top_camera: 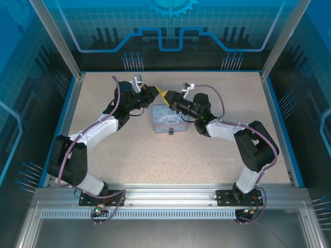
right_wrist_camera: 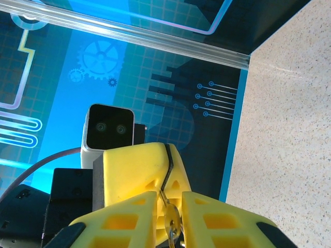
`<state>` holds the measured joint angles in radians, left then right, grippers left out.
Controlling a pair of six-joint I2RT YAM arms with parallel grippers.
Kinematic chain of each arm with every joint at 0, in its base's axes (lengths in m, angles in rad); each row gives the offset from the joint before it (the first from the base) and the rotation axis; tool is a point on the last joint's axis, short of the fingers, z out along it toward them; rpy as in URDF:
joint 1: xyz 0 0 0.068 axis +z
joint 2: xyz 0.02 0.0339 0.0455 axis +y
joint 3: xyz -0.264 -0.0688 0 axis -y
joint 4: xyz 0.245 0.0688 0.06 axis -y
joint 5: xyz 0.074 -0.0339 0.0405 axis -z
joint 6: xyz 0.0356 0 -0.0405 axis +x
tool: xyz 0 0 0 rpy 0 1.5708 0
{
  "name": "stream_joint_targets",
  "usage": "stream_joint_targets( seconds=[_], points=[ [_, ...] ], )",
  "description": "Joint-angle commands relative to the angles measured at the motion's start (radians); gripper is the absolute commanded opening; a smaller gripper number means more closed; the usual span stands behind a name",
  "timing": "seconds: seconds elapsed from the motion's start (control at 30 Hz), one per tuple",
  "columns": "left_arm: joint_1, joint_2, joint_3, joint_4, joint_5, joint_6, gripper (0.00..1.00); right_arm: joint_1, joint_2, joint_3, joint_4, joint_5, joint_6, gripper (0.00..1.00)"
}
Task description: Unlock a padlock with a key
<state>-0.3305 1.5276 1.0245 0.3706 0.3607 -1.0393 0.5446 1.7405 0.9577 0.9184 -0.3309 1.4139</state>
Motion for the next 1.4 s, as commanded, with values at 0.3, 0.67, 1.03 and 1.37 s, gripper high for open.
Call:
stream_joint_targets(
  seconds=[0.3, 0.67, 1.03, 1.37],
  points=[
    [-0.007, -0.034, 0.001, 0.000, -0.024, 0.026, 0.00, 0.009, -0.007, -0.019, 0.049, -0.015, -0.001, 0.14],
    [-0.008, -0.038, -0.006, 0.001, -0.031, 0.026, 0.00, 0.009, -0.008, -0.022, 0.048, -0.018, 0.001, 0.00],
    [-0.010, -0.065, -0.031, 0.009, -0.067, 0.027, 0.00, -0.003, -0.004, -0.059, 0.088, 0.010, 0.042, 0.00],
    [-0.016, -0.079, -0.055, 0.021, -0.092, 0.019, 0.00, -0.006, -0.010, -0.056, 0.078, 0.018, 0.047, 0.00]
  ],
)
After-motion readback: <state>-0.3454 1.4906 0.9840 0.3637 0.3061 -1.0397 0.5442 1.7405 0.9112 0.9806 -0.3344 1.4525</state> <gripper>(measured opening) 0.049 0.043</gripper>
